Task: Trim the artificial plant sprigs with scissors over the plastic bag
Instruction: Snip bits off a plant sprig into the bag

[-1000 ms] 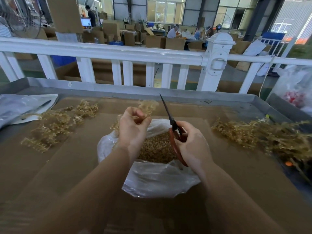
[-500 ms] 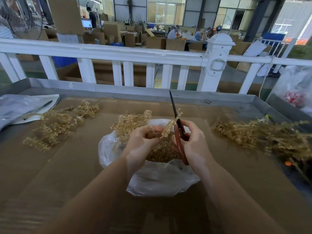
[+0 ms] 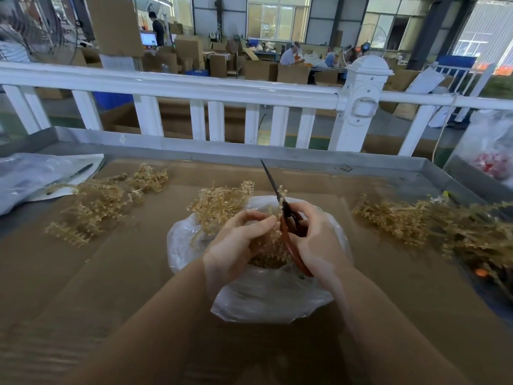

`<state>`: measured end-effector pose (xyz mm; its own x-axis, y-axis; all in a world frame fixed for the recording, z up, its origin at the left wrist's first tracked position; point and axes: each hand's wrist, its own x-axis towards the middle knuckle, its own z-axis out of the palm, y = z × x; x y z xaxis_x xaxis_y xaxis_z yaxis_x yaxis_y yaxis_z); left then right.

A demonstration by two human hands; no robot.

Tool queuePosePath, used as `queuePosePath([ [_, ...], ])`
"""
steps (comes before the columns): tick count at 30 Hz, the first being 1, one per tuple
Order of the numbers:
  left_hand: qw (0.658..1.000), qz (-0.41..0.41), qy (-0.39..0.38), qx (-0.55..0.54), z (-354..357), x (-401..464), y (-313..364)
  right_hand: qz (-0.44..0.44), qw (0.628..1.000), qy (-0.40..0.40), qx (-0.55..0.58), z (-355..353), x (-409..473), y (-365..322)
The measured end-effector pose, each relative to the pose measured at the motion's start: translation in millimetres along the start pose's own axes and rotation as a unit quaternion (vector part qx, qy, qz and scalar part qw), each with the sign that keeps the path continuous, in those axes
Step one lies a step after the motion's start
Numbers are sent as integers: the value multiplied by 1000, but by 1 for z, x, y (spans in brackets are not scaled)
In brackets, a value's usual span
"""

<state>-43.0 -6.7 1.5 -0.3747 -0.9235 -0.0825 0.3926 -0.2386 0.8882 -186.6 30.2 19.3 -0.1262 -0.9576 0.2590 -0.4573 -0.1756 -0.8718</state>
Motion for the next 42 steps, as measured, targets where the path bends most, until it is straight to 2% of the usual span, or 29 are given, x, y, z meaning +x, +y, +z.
queuePosePath([
  [3, 999, 0, 11, -32, -4, -1, 0, 34, 999, 3, 18, -1, 3, 5],
  [6, 1000, -7, 0, -5, -7, -3, 0, 43, 999, 18, 1, -1, 5, 8],
  [12, 994, 1, 100, 45, -14, 3, -11, 46, 998, 46, 26, 1, 4, 13],
  [17, 981, 40, 152, 117, -19, 6, -24, 35, 998, 45, 36, 1, 1, 17],
  [21, 989, -3, 149, 21, -19, 5, -24, -4, 998, 53, -15, 1, -4, 22],
  [25, 989, 13, 142, 47, -18, 4, -24, -24, 997, 36, -57, 4, -9, 28],
  [33, 989, -1, 146, -4, -16, 5, -21, -26, 997, -14, -67, 6, -17, 37],
  [42, 982, -1, 188, 13, -13, 7, -23, -25, 991, -71, -112, 3, -22, 33],
])
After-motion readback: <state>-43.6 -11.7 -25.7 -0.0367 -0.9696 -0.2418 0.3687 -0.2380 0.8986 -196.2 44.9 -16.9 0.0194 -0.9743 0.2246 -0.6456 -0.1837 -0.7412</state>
